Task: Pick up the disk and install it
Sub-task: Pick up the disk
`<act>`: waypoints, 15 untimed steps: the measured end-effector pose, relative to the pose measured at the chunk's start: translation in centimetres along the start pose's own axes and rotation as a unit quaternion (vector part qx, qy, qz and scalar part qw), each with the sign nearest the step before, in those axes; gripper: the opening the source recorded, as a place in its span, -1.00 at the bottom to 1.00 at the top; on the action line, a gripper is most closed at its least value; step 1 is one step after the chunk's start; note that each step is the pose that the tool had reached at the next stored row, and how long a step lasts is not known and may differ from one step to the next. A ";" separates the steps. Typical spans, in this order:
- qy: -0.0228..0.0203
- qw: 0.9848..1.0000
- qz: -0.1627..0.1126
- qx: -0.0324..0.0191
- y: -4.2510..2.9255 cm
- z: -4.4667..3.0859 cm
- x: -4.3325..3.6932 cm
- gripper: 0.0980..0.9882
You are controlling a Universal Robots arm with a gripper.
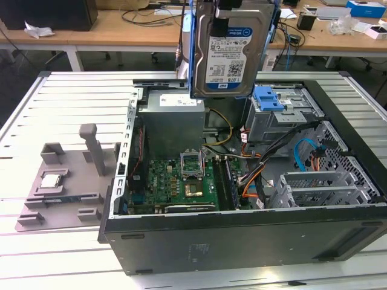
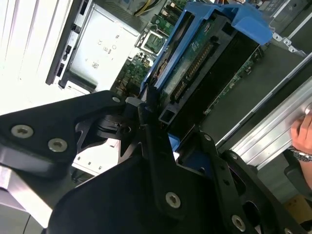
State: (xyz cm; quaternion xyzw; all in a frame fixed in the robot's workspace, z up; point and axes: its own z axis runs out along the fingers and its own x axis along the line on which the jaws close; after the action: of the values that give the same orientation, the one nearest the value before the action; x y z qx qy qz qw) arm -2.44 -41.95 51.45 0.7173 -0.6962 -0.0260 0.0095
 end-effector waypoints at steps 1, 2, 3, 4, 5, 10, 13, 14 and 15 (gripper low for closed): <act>0.000 1.000 0.000 0.000 0.00 0.01 0.10 -0.40; 0.000 1.000 0.000 0.000 -0.01 0.02 0.22 -0.40; 0.000 1.000 0.000 0.000 -0.01 0.03 0.32 -0.40; 0.000 1.000 0.000 0.000 -0.01 0.04 0.48 -0.40; 0.000 1.000 0.000 0.000 -0.01 0.06 0.66 -0.40; 0.000 1.000 0.000 0.000 -0.02 0.11 1.29 -0.40; 0.000 1.000 0.000 0.000 -0.03 0.13 1.59 -0.40; 0.000 1.000 0.000 0.000 -0.04 0.14 1.68 -0.40; 0.000 1.000 0.000 0.000 -0.04 0.15 1.77 -0.40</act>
State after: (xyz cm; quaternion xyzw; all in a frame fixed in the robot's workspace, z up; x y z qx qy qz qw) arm -2.36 -43.71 51.26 0.7173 -0.6962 -0.0261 0.0094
